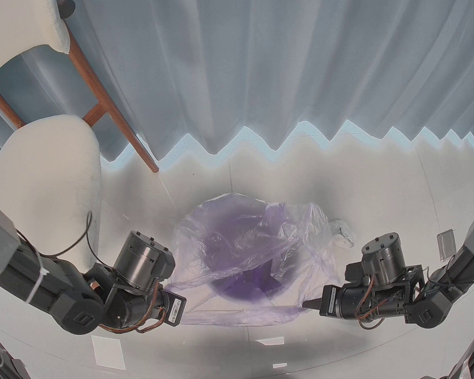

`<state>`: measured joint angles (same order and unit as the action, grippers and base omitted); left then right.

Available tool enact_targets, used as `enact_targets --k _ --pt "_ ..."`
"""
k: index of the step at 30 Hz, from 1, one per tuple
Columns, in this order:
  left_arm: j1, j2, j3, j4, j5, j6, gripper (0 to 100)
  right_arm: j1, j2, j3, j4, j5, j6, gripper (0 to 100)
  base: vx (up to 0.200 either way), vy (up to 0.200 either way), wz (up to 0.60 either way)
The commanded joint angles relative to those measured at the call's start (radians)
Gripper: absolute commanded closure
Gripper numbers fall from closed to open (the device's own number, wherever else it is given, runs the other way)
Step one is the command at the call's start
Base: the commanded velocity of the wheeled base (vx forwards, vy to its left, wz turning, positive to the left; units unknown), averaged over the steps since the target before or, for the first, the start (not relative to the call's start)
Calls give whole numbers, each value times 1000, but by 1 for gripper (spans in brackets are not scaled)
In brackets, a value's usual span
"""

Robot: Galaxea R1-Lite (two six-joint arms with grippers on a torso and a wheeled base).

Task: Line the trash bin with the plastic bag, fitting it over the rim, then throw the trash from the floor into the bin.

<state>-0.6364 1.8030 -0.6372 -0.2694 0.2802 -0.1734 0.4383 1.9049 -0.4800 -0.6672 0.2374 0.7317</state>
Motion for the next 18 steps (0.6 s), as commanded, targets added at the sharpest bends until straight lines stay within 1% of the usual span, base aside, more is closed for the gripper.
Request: enact_targets --k 1,3,5,8,10,14,15,18 --pt "-5 138 13 -47 8 6 100 31 100 32 -18 -18 0 100 0 0 0" --pt "-3 171 13 -67 20 6 100 31 121 32 -23 -29 0 100 0 0 0" --pt "3 220 13 -100 45 8 100 31 157 38 -52 -46 0 100 0 0 0" --pt "6 262 13 -146 53 8 100 30 203 52 -110 -73 0 100 0 0 0" --pt "11 289 13 -186 56 6 100 26 244 66 -189 -110 0 100 0 0 0" --pt "21 326 11 -248 89 6 100 25 304 84 -321 -156 0 100 0 0 0" --pt "21 328 13 -251 91 6 100 25 306 86 -325 -158 0 100 0 0 0" --pt "23 349 21 -306 111 6 100 28 341 120 -417 -175 -2 100 0 0 0"
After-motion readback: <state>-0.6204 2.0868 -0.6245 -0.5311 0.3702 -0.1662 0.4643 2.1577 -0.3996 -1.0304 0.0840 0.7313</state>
